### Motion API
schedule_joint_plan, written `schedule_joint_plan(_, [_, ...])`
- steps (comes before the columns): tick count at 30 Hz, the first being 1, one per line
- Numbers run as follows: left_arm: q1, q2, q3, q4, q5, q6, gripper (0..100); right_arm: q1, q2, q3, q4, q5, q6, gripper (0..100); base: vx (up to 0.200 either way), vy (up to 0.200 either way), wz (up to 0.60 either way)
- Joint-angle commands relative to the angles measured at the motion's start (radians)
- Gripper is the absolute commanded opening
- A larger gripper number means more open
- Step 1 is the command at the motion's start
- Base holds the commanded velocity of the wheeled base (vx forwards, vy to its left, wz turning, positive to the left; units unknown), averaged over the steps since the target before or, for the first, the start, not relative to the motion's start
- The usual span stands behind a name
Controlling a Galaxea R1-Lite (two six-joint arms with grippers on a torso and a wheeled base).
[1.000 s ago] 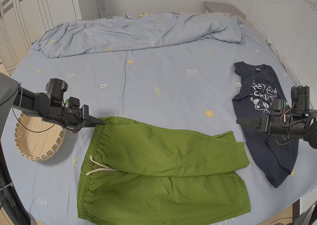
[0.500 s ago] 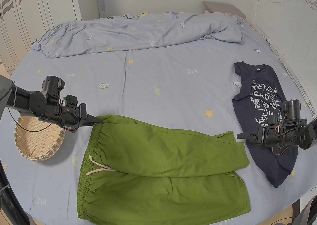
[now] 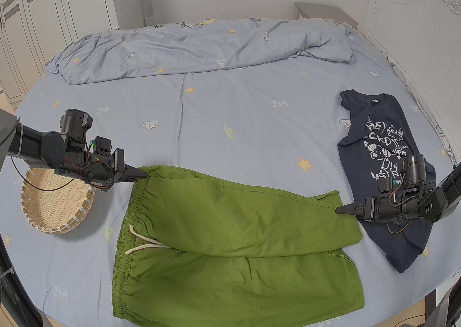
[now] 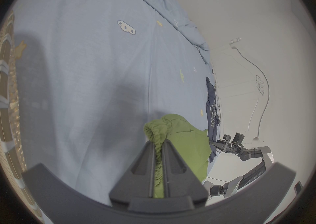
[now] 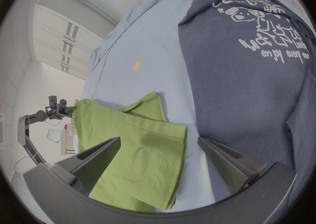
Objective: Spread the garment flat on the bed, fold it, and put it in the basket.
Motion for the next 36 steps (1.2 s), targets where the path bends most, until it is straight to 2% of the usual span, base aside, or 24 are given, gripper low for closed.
schedule_joint_plan(1, [0.000, -0.002, 0.001, 0.001, 0.000, -0.001, 0, 0.012, 0.000, 0.010, -0.011, -0.001, 0.004, 100, 0.000, 0.000, 0.00])
schedule_joint_plan(11, [0.000, -0.004, 0.001, -0.001, 0.000, -0.001, 0, 0.038, -0.037, 0.024, -0.012, -0.001, 0.004, 100, 0.000, 0.000, 0.00])
schedule_joint_plan(27, [0.000, -0.004, 0.001, -0.001, 0.001, -0.001, 0, 0.029, -0.028, 0.019, -0.015, -0.001, 0.012, 100, 0.000, 0.000, 0.00])
schedule_joint_plan(28, [0.000, -0.004, 0.001, -0.001, 0.001, -0.001, 0, 0.029, -0.028, 0.019, -0.015, -0.001, 0.012, 0, 0.000, 0.000, 0.00])
schedule_joint_plan(36, [0.000, -0.004, 0.001, -0.001, 0.001, -0.001, 0, 0.026, -0.016, 0.024, -0.029, -0.004, 0.004, 0, 0.000, 0.000, 0.00])
